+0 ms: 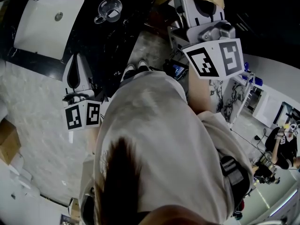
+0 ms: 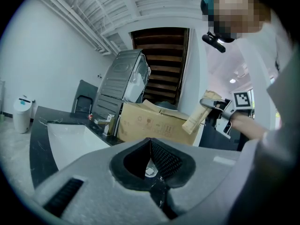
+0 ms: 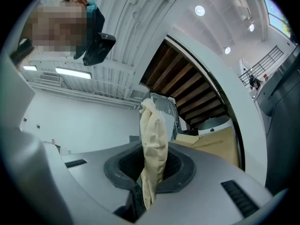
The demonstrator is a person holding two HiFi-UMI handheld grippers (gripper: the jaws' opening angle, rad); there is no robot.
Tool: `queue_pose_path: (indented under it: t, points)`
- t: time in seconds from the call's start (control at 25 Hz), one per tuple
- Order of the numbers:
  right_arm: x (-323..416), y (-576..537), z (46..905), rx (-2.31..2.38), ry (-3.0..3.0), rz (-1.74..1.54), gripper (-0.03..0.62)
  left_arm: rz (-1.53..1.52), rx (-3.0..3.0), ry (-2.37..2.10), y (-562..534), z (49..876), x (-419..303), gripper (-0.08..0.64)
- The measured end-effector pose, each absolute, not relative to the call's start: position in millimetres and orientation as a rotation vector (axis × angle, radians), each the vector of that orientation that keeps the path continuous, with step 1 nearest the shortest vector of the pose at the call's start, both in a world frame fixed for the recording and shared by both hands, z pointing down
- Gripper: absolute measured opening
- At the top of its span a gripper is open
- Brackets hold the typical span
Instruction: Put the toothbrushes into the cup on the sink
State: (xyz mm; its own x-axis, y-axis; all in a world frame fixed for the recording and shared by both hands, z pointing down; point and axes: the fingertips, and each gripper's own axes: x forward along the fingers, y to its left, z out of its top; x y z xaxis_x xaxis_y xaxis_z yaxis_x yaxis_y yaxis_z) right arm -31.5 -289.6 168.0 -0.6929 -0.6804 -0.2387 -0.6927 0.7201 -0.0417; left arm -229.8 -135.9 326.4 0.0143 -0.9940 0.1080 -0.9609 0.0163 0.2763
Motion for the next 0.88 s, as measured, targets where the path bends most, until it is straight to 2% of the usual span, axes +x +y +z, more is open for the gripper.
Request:
queue_pose_path:
  t: [0.88]
  points:
    - [-87.6,-300.9,176.4,-0.953,2.764,0.022,0.048,-0.187,2.007,-2.003,-141.0,335.1,-234.5,0.015]
